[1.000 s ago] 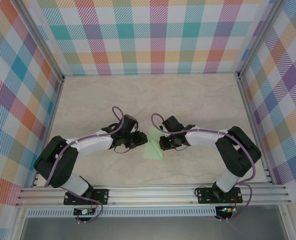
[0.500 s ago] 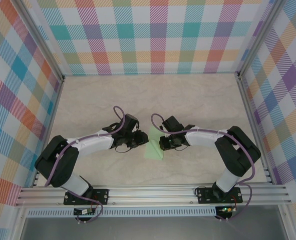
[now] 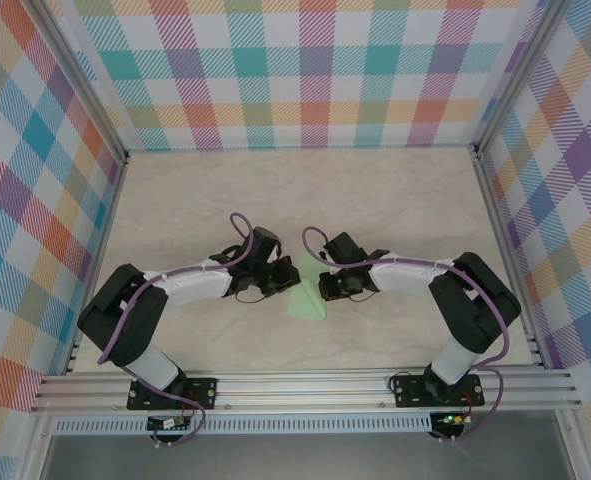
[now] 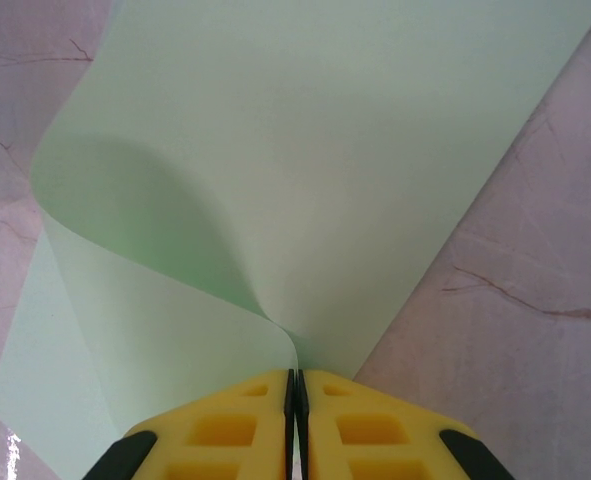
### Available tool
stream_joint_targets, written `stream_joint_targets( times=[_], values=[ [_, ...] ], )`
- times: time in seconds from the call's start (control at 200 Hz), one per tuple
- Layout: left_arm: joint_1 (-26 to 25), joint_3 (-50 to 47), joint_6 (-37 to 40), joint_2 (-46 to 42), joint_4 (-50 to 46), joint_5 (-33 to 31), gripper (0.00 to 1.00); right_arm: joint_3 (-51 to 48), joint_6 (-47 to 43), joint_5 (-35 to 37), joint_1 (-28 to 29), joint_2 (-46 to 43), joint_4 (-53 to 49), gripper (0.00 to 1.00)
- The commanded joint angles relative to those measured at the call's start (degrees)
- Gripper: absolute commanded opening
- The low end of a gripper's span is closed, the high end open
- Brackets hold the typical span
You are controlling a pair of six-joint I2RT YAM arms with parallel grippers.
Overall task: Fold a paper plane with a square sheet of paper (pick it up from the middle)
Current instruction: Fold the triangle a second time at the center of the table.
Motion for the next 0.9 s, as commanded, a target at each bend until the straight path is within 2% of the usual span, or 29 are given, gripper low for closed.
stream_joint_targets(
  times=[0.0, 0.895],
  values=[
    [-0.80, -0.31, -1.99, 0.80, 2.99, 1.52, 0.00, -0.90, 0.75, 0.91, -0.28, 0.78, -0.73, 0.12],
    [-1.94, -0.52, -4.65, 6.80, 10.23, 3.97, 0.00, -0.50, 0.89, 1.00, -0.28, 2.17, -0.74, 0.12]
  ],
)
